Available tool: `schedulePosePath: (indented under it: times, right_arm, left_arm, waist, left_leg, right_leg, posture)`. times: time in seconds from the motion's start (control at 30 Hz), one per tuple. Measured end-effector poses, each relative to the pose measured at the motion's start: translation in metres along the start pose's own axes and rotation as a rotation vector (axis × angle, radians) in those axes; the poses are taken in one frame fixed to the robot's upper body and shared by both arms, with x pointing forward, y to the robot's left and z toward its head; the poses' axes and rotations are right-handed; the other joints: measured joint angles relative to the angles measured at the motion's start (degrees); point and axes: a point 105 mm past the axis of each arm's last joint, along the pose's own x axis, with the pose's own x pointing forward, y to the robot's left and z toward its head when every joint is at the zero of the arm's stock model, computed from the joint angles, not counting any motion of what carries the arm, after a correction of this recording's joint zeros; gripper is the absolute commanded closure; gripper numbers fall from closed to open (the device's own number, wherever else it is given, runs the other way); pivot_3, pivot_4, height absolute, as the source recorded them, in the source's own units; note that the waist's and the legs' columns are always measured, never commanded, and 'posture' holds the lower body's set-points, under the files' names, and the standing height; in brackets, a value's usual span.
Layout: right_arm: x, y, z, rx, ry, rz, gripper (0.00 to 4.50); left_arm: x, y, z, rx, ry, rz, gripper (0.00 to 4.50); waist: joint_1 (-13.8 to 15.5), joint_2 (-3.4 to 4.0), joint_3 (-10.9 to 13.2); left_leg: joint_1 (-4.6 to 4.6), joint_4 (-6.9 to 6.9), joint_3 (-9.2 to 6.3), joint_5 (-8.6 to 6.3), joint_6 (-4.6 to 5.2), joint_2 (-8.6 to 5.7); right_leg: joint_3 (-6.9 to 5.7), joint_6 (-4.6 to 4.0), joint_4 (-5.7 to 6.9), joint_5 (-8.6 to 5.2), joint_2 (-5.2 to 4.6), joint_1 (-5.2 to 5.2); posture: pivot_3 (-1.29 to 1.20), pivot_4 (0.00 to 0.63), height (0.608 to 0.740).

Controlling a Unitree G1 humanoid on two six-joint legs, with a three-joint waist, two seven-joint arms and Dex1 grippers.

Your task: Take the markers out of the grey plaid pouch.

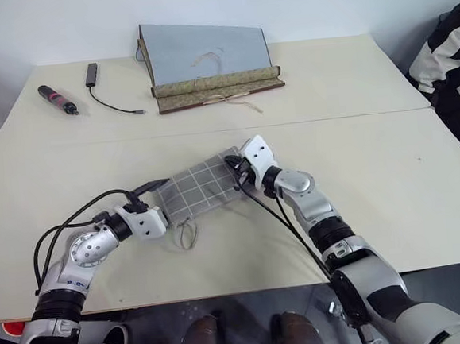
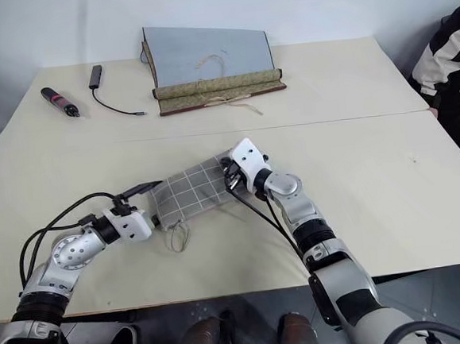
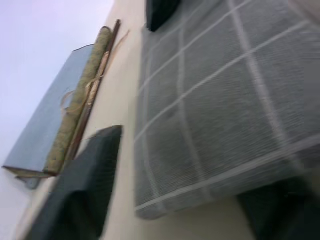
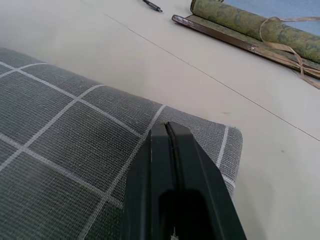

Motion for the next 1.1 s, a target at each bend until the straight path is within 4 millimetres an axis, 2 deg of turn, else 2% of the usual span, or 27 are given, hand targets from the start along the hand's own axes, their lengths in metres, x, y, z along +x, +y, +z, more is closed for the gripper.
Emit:
schedulePosePath:
  times: [0.23,0.27,0.3,0.4,0.57,0.67,0.73,0.8,0.87,1.0,1.1]
  right_arm:
    - [-0.002,-0.002,-0.001,0.006,0.001,-0.009,4.5]
    - [-0.002,-0.002,-0.001,0.007,0.002,-0.009,4.5]
    - [-0.002,-0.002,-0.001,0.007,0.002,-0.009,4.5]
    - [-0.004,-0.002,0.0,0.043,-0.007,0.003,3.92]
    - [-0.018,0.001,0.013,0.205,-0.066,0.082,2.34]
    - [-0.036,0.008,0.038,0.27,-0.129,0.211,1.33]
    - [-0.059,0.017,0.049,0.315,-0.129,0.328,0.68]
    - [-0.095,0.035,0.045,0.387,-0.047,0.472,0.68]
    - [-0.116,0.053,0.032,0.456,0.043,0.562,0.68]
    - [-0.12,0.076,0.018,0.488,0.135,0.609,0.68]
    - [-0.101,0.085,0.004,0.533,0.157,0.527,0.68]
  left_arm:
    - [-0.002,0.008,0.007,0.013,-0.041,0.026,4.38]
    - [-0.003,0.007,0.008,0.012,-0.047,0.029,4.47]
    - [-0.003,0.007,0.009,0.011,-0.048,0.028,4.47]
    - [-0.005,0.006,0.012,-0.006,-0.057,0.033,4.5]
    - [-0.003,0.006,0.012,-0.066,-0.028,0.042,4.5]
    - [0.0,0.005,0.015,-0.055,-0.015,0.031,4.5]
    - [0.004,0.005,0.018,-0.047,-0.001,0.036,4.5]
    - [0.01,0.007,0.021,-0.054,0.016,0.06,4.5]
    - [0.013,0.008,0.021,-0.085,0.038,0.086,4.5]
    - [0.02,0.01,0.022,-0.055,0.059,0.084,4.5]
    - [0.028,0.014,0.026,0.011,0.055,0.079,4.5]
  waist:
    - [-0.16,0.02,-0.02]
    - [-0.18,0.03,-0.03]
    - [-0.21,0.03,-0.03]
    - [-0.25,0.03,-0.03]
    - [-0.19,0.03,-0.03]
    - [0.0,0.03,-0.03]
    - [0.36,0.01,-0.04]
    - [1.38,-0.01,-0.05]
    - [1.47,-0.04,-0.07]
    - [1.29,-0.06,-0.07]
    - [1.43,-0.07,-0.08]
  left_leg:
    - [0.02,-0.01,0.01,-0.01,0.02,0.01]
    - [0.03,-0.01,0.01,-0.01,0.02,0.01]
    - [0.03,-0.01,0.02,-0.01,0.02,0.01]
    - [0.02,-0.01,0.03,-0.02,0.04,0.02]
    - [-0.02,0.0,0.05,-0.04,0.09,0.02]
    - [-0.03,0.0,0.04,-0.07,0.13,0.0]
    - [-0.03,0.02,0.01,-0.14,0.17,0.0]
    - [-0.06,0.06,0.01,-0.39,0.08,0.0]
    - [-0.08,0.12,0.02,-0.56,0.14,0.04]
    - [-0.06,0.18,0.25,-0.56,0.11,0.15]
    - [-0.1,0.18,0.31,-0.38,-0.17,0.16]
  right_leg:
    - [-0.01,0.0,0.0,0.0,-0.01,0.0]
    - [-0.01,0.0,0.0,0.0,-0.01,0.0]
    - [-0.01,0.0,0.0,0.0,-0.01,0.0]
    - [-0.02,0.0,-0.01,0.0,-0.01,-0.01]
    - [-0.02,0.0,-0.04,0.0,-0.02,-0.03]
    - [-0.03,0.01,-0.07,0.01,-0.06,-0.03]
    - [-0.04,0.02,-0.11,0.01,-0.09,0.0]
    - [-0.07,0.02,-0.22,0.01,-0.14,0.04]
    - [-0.14,0.03,-0.33,0.02,-0.17,0.08]
    - [-0.13,-0.01,-0.36,0.06,-0.14,-0.09]
    - [-0.13,-0.03,-0.27,0.08,-0.12,-0.18]
  posture:
    - [0.0,0.15,0.74]
    - [0.0,0.15,0.74]
    - [0.0,0.15,0.74]
    - [0.0,0.15,0.74]
    - [0.0,0.15,0.74]
    - [0.0,0.15,0.74]
    - [0.0,0.15,0.74]
    - [0.0,0.15,0.74]
    - [0.0,0.15,0.74]
    - [0.0,0.15,0.74]
    - [0.0,0.15,0.74]
